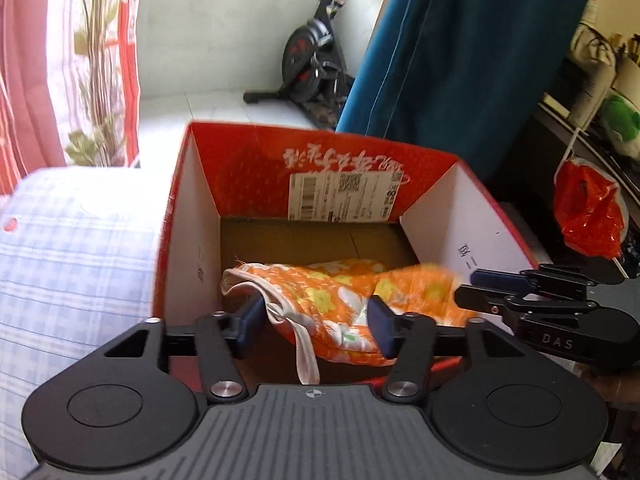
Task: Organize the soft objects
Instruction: 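Lower the orange cloth into the box and open both grippers, then grasp the blue-and-silver cotton-pad packet with the left gripper while the right gripper grasps it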
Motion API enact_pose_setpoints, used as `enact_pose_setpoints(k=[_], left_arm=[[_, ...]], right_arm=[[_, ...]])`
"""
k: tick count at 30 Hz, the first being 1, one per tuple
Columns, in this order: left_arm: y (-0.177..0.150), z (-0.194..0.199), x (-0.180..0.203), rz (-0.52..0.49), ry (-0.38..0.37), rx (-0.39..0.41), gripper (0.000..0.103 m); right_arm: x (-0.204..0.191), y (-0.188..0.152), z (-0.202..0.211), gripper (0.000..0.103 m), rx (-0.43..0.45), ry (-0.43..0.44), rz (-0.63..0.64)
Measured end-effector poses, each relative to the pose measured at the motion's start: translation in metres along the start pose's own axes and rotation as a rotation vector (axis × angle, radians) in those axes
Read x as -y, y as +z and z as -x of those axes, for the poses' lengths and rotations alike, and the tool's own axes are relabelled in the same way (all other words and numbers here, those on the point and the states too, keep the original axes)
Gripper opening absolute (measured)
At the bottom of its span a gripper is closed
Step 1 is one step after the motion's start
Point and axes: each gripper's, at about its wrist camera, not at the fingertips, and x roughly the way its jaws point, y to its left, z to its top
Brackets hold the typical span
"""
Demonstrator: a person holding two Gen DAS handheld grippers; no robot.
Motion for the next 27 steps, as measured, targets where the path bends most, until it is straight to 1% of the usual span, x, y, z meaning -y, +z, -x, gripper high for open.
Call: enact_pose_setpoints(k=[1, 3, 8, 11, 14, 17, 19, 22, 27], left_arm=[[-0.001, 0.007, 0.002, -0.006, -0.004, 0.015, 0.063], [-0.003, 0.019, 0.004, -0.013, -0.027, 0.039, 0.063], [-0.012, 0.045, 0.008, -0.02, -0.046, 0.081, 0.063], [-0.024, 0.06, 0.009, -0.006, -0.065, 0.097, 0.062], [-0.037, 0.074, 0.007, 0.035, -0.082, 0.121, 0.061], [-0.051, 0.08, 0.004, 0.07, -0.1, 0.103, 0.061], [-0.058, 0.081, 0.006, 0.06, -0.104, 0.091, 0.061], [-0.068, 0.077, 0.008, 0.048, -0.101, 0.061, 0.061], [-0.083, 0.065, 0.004, 0.07, -0.092, 0.01, 0.061]], right_arm=[[0.001, -0.002, 0.006, 0.034, 0.014, 0.001, -0.008], [0.003, -0.005, 0.022, 0.038, 0.052, 0.01, -0.035], [0.004, -0.015, 0.051, 0.038, 0.11, 0.051, -0.111], [-0.002, -0.024, 0.064, 0.038, 0.13, 0.064, -0.114], [-0.011, -0.036, 0.072, 0.039, 0.141, 0.079, -0.115], [-0.022, -0.046, 0.076, 0.039, 0.128, 0.089, -0.097], [-0.029, -0.053, 0.079, 0.039, 0.123, 0.095, -0.082], [-0.039, -0.064, 0.077, 0.039, 0.087, 0.115, -0.078], [-0.052, -0.085, 0.075, 0.04, 0.045, 0.103, -0.034]])
